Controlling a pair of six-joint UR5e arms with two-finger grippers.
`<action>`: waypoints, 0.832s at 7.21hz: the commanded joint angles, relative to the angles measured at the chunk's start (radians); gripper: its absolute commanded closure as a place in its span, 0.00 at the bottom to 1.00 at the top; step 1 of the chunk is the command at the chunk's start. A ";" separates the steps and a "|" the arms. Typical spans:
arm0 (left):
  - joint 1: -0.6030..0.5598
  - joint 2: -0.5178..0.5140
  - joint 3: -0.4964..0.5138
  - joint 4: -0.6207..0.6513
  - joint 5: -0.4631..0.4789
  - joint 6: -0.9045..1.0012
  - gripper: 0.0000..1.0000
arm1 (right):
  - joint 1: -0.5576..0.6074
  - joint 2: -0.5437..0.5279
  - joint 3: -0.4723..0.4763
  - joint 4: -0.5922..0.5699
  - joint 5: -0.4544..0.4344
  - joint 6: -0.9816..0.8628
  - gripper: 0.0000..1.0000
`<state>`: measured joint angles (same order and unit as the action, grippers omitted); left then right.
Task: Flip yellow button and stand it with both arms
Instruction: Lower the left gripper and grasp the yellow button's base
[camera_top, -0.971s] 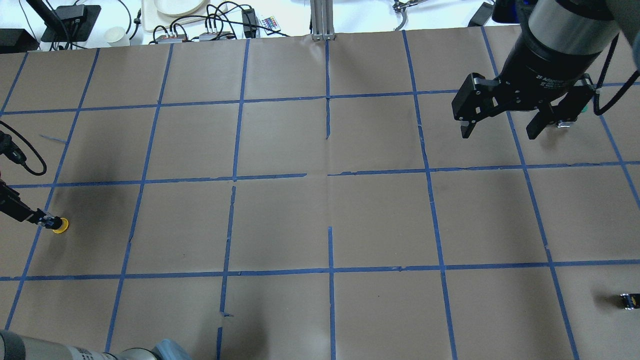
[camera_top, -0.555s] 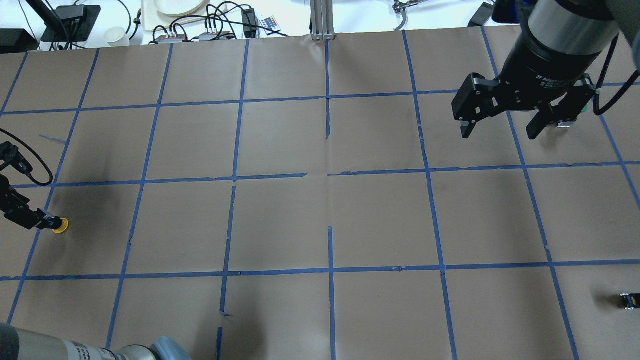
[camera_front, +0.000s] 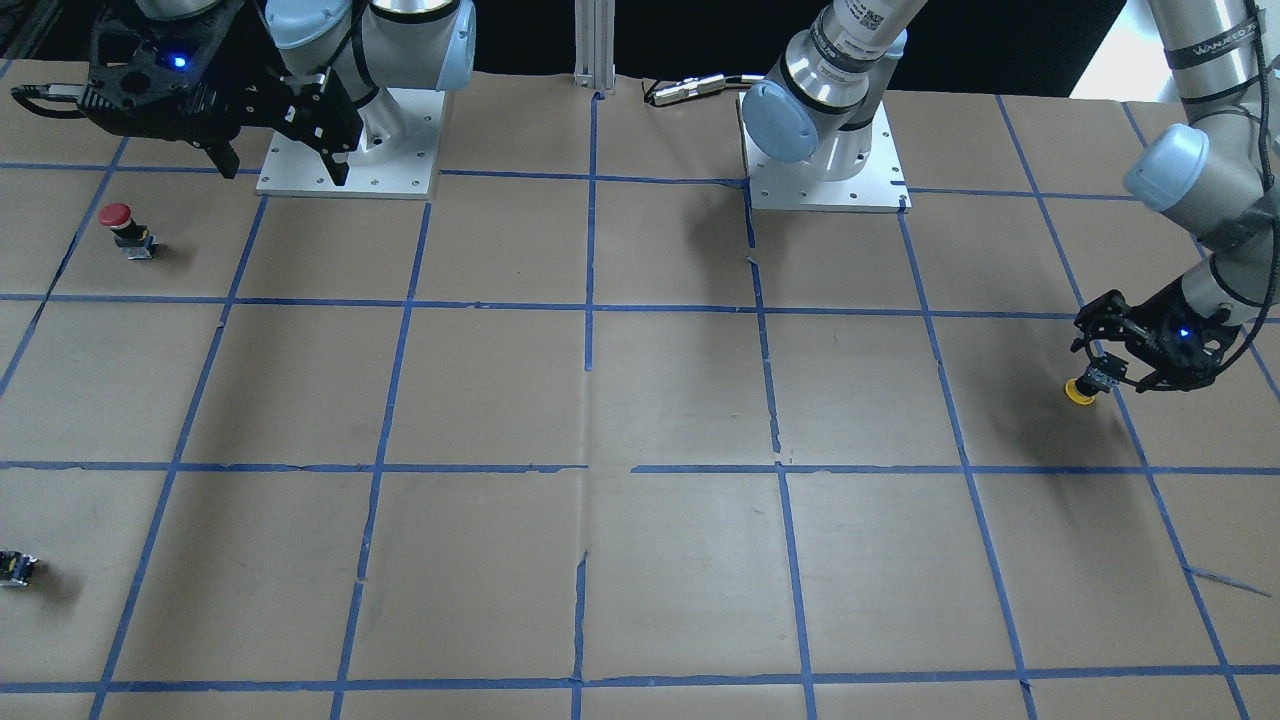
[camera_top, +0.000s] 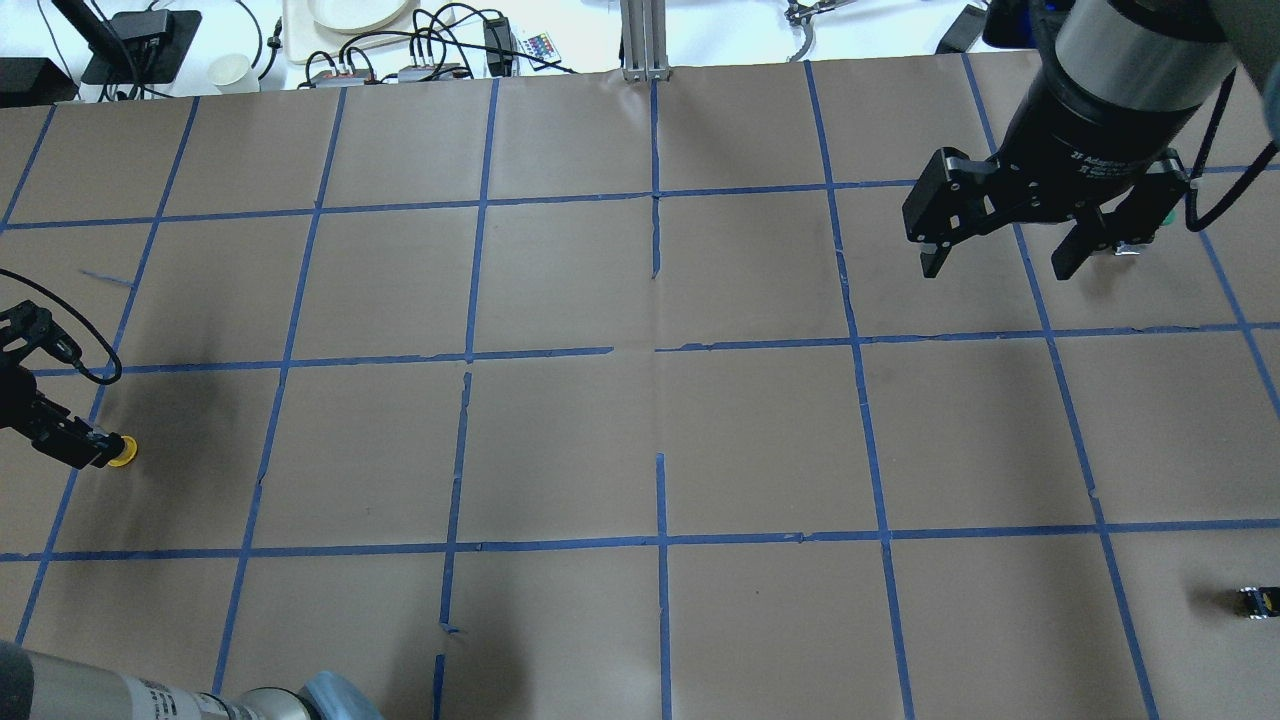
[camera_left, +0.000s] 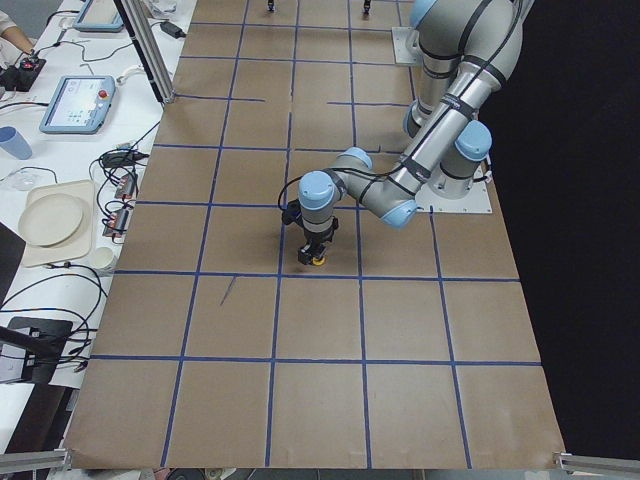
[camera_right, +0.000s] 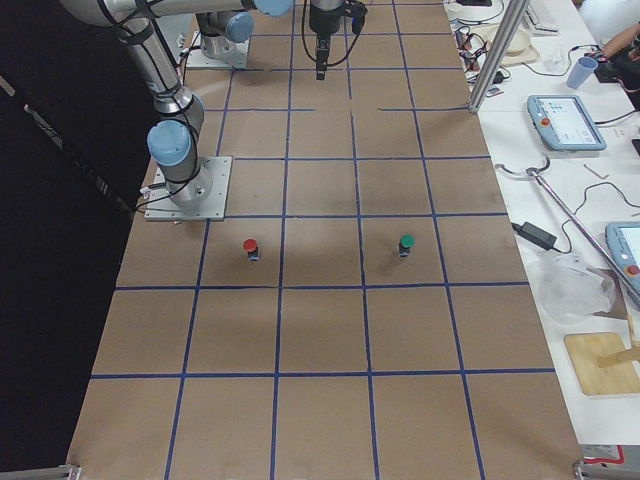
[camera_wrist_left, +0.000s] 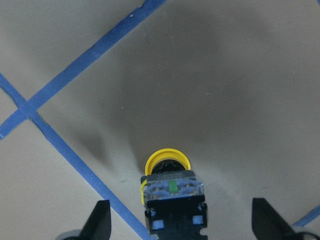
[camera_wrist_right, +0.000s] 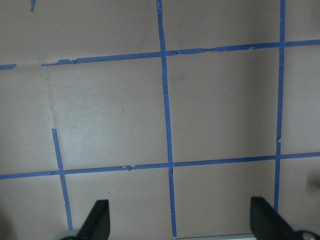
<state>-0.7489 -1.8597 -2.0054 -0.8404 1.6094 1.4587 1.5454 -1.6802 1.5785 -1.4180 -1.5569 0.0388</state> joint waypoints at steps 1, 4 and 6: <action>0.002 0.011 -0.036 0.060 0.000 -0.009 0.14 | 0.001 0.001 0.000 0.002 0.001 0.000 0.00; 0.011 0.017 -0.038 0.050 0.003 -0.020 0.79 | -0.001 -0.001 -0.002 0.001 -0.002 -0.016 0.00; 0.006 0.046 -0.035 0.023 -0.008 -0.055 0.99 | -0.004 0.002 -0.002 0.001 0.009 -0.088 0.00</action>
<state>-0.7397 -1.8335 -2.0418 -0.8052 1.6092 1.4168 1.5427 -1.6793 1.5772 -1.4179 -1.5534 -0.0110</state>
